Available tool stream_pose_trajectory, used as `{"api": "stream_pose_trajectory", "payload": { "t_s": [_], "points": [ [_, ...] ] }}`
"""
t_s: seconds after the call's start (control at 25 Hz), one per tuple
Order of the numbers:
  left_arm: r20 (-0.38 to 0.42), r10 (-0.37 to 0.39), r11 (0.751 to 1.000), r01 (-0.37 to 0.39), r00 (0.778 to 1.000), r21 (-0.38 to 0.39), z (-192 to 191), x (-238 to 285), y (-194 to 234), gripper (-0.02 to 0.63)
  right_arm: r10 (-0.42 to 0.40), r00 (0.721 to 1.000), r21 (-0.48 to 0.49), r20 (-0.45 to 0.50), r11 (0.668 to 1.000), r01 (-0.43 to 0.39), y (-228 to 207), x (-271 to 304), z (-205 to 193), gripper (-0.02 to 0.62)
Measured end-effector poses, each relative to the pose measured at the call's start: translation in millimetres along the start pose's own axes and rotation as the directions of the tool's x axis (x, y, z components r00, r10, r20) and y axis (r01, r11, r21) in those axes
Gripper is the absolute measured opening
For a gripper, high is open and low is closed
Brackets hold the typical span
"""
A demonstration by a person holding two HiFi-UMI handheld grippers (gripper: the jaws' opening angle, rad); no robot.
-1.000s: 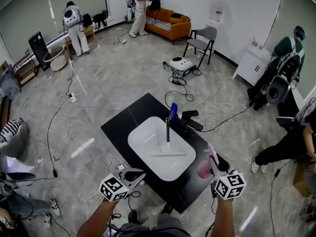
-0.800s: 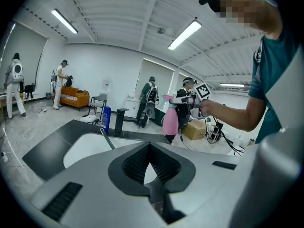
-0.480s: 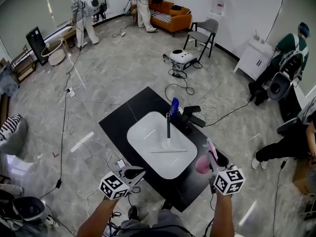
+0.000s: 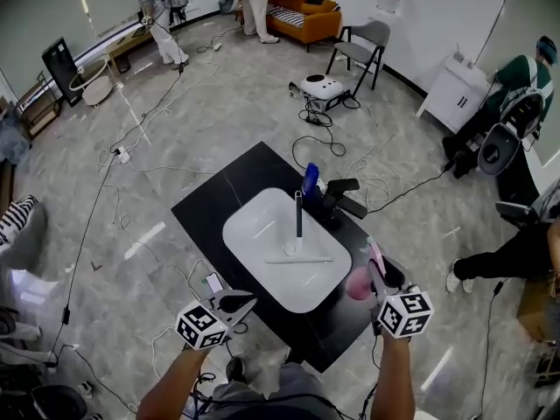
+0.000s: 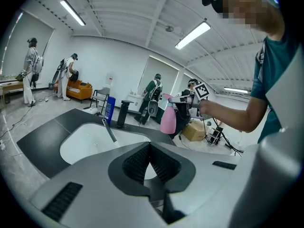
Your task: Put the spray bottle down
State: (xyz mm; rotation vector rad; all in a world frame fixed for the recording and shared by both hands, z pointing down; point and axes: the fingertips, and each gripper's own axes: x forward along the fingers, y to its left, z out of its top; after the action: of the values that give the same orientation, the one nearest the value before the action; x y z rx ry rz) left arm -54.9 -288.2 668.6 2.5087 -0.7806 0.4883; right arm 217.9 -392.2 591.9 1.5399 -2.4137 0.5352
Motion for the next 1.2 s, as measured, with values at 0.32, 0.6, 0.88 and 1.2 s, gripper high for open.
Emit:
{"api": "stream_pose_trajectory", "payload": {
  "t_s": [0.32, 0.6, 0.88, 1.2],
  "points": [
    [-0.013, 0.007, 1.000, -0.007, 1.000, -0.021, -7.9, 8.0, 6.4, 0.005, 0.008, 1.000, -0.019, 0.024, 1.000, -0.007, -16.6, 14.4, -11.3, 0.107],
    [-0.023, 0.009, 0.999, -0.009, 1.000, -0.036, -17.5, 18.3, 13.4, 0.005, 0.017, 0.998, -0.061, 0.068, 0.998, -0.013, -34.5, 31.7, -15.9, 0.106],
    [-0.036, 0.010, 0.999, -0.012, 0.999, -0.050, -21.1, 29.0, 21.4, 0.005, 0.025, 0.992, -0.112, 0.124, 0.994, -0.011, -52.8, 53.4, -17.1, 0.106],
    [-0.047, 0.032, 0.997, -0.035, 0.998, -0.062, -28.1, 39.6, 33.1, 0.005, 0.026, 0.985, -0.144, 0.173, 0.990, -0.001, -76.2, 81.2, -28.9, 0.106]
  ]
}}
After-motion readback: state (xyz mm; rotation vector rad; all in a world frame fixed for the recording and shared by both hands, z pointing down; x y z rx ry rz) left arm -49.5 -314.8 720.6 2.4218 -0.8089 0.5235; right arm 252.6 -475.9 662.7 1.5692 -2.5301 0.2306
